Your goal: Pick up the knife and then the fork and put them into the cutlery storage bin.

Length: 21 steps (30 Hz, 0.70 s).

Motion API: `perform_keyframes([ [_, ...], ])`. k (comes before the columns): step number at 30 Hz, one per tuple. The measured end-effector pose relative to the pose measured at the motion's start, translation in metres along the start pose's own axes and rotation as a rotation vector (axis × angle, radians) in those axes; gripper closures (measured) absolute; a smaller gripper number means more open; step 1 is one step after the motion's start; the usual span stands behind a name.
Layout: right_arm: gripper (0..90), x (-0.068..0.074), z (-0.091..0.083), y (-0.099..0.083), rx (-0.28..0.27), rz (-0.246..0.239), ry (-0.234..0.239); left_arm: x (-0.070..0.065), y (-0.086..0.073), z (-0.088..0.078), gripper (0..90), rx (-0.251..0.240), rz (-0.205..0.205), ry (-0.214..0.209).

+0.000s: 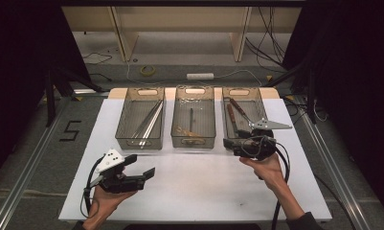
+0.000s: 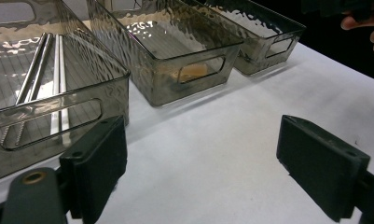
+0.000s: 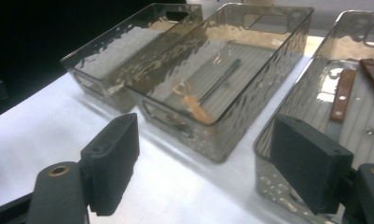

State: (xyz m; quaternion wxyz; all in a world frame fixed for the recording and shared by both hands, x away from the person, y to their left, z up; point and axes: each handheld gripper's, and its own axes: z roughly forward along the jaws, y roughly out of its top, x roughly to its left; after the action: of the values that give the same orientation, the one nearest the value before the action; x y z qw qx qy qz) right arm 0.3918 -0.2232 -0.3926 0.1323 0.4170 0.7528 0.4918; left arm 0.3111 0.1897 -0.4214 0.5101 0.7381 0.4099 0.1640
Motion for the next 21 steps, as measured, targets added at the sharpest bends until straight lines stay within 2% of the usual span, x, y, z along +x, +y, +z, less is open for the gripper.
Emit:
perform_keyframes([
  [21,24.4,0.020,-0.017,-0.031,-0.026,-0.069,0.019,-0.001,0.000,0.000,15.7,-0.001,0.002,0.000],
])
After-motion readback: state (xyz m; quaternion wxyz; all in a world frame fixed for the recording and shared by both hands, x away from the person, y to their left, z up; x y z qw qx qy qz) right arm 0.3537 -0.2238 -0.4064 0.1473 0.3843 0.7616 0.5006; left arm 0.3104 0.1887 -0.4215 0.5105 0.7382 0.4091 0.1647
